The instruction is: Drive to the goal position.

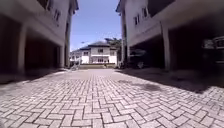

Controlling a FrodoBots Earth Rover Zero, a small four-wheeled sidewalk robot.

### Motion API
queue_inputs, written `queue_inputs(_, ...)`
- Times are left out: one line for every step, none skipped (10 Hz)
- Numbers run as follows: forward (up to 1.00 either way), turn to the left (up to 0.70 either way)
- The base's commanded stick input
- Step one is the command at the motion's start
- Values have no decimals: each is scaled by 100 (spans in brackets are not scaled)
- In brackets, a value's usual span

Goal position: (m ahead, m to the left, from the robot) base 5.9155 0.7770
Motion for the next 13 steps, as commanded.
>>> queue_inputs(50,0)
queue_inputs(50,0)
queue_inputs(50,0)
queue_inputs(50,0)
queue_inputs(50,0)
queue_inputs(50,0)
queue_inputs(50,0)
queue_inputs(50,0)
queue_inputs(50,0)
queue_inputs(50,0)
queue_inputs(50,0)
queue_inputs(50,0)
queue_inputs(50,0)
